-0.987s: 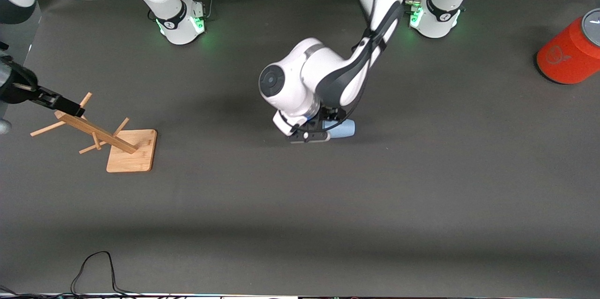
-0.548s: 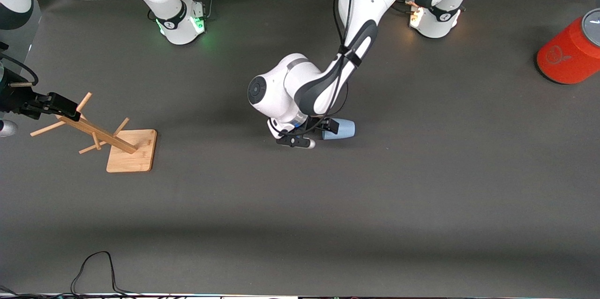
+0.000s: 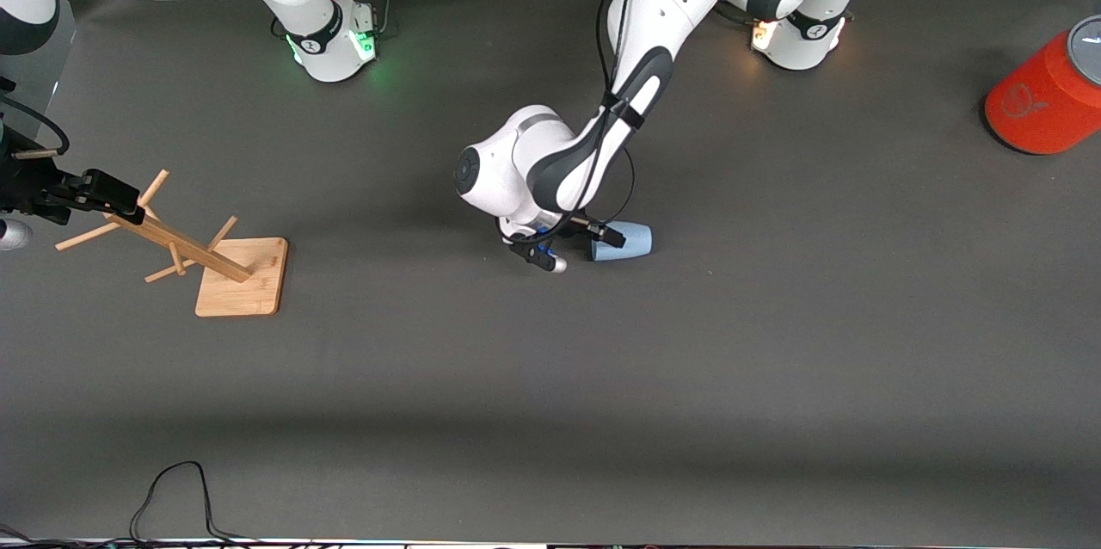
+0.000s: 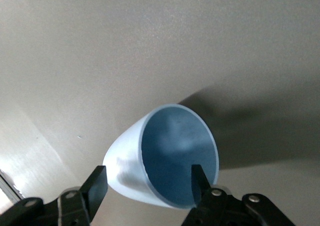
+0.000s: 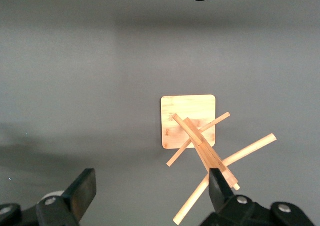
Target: Rotate and upright cup with both arms
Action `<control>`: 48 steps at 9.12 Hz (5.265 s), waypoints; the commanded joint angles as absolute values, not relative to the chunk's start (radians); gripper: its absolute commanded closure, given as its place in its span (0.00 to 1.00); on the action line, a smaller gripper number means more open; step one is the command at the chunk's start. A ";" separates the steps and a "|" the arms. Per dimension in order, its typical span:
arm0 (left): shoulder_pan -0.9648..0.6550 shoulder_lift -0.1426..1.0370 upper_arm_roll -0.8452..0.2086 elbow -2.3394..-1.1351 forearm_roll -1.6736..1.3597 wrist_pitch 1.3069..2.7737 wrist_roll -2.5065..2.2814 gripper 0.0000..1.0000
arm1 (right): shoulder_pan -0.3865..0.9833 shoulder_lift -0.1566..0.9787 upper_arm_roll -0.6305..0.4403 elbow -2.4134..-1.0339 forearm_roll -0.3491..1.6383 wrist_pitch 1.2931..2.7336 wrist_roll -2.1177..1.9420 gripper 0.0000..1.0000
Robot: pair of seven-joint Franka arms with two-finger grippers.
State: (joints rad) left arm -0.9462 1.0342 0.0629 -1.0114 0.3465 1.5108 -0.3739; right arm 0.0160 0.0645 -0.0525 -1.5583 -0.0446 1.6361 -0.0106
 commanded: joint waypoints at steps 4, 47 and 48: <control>-0.960 1.003 0.086 -0.999 0.393 1.480 -0.246 1.00 | 0.012 0.048 -0.052 -1.569 0.021 1.646 -0.067 0.00; -0.046 -0.156 0.043 -1.878 0.031 1.602 -0.081 0.00 | 0.014 0.052 -0.049 -1.559 -0.003 1.600 -0.026 0.00; -0.052 -0.173 0.048 -1.878 0.031 1.595 -0.065 0.00 | 0.014 0.054 -0.051 -1.557 -0.003 1.600 -0.026 0.00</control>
